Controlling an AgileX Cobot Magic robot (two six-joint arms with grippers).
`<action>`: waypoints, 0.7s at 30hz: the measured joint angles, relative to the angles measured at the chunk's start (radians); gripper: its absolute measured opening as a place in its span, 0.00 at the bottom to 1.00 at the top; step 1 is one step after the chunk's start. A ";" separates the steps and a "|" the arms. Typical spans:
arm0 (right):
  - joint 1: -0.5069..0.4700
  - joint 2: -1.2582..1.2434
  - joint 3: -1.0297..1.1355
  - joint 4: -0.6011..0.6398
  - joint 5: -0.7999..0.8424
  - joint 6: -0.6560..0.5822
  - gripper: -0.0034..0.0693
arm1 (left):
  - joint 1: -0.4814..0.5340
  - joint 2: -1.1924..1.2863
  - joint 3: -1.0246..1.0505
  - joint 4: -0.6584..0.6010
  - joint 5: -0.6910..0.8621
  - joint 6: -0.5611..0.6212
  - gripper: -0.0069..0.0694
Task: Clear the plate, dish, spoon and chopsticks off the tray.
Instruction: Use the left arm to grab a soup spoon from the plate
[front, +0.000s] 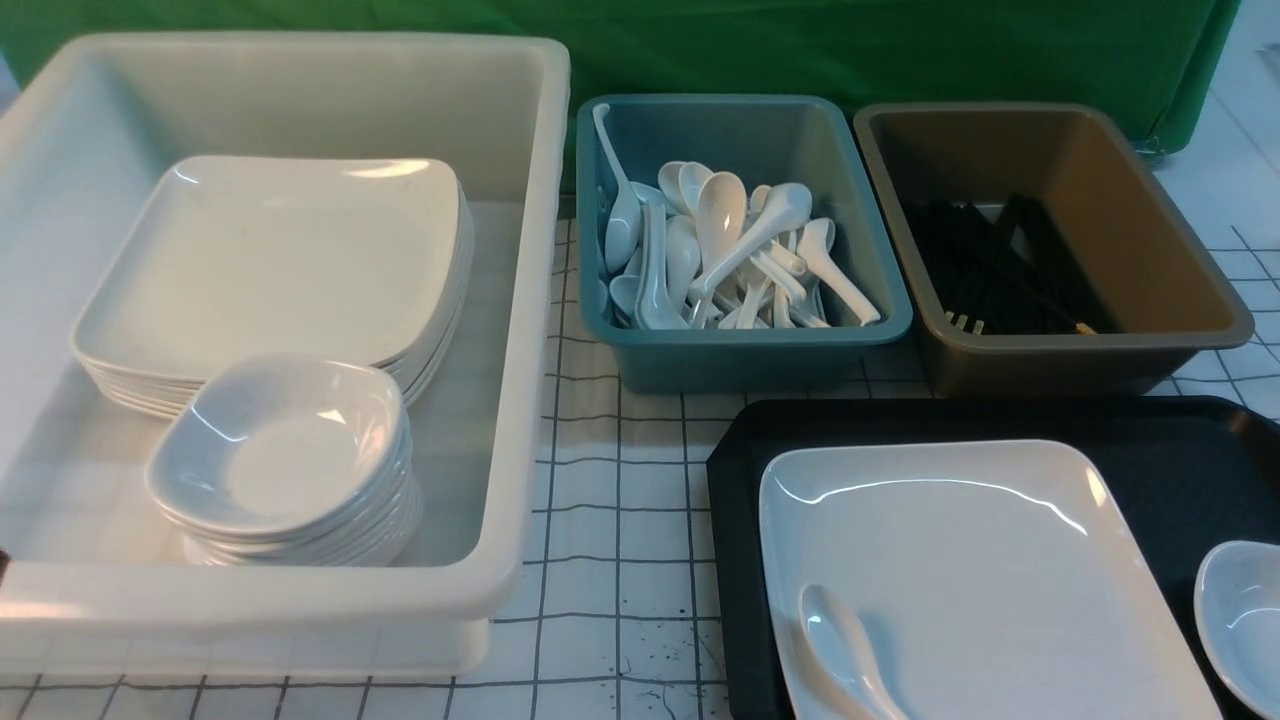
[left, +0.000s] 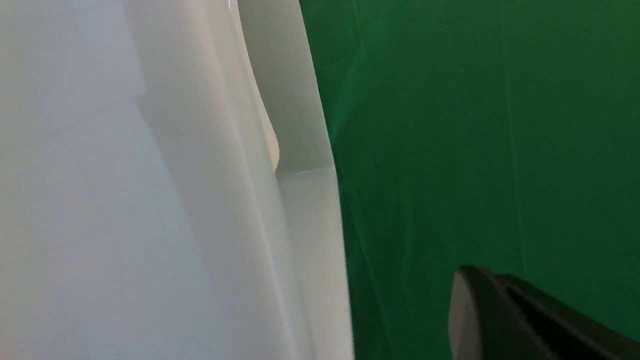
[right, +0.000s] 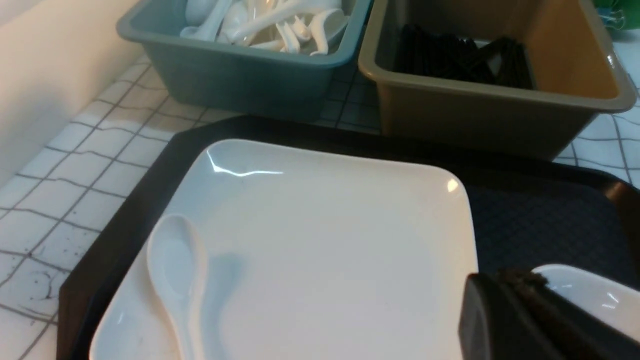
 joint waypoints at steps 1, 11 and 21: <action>0.000 0.000 0.000 0.001 -0.007 0.000 0.14 | 0.000 -0.001 -0.063 0.029 -0.004 0.049 0.10; 0.000 0.000 0.000 0.001 -0.027 0.000 0.16 | 0.000 0.230 -0.496 0.274 0.315 0.299 0.10; 0.000 0.000 0.005 0.001 -0.030 -0.001 0.19 | 0.000 0.921 -0.732 -0.164 1.017 0.904 0.10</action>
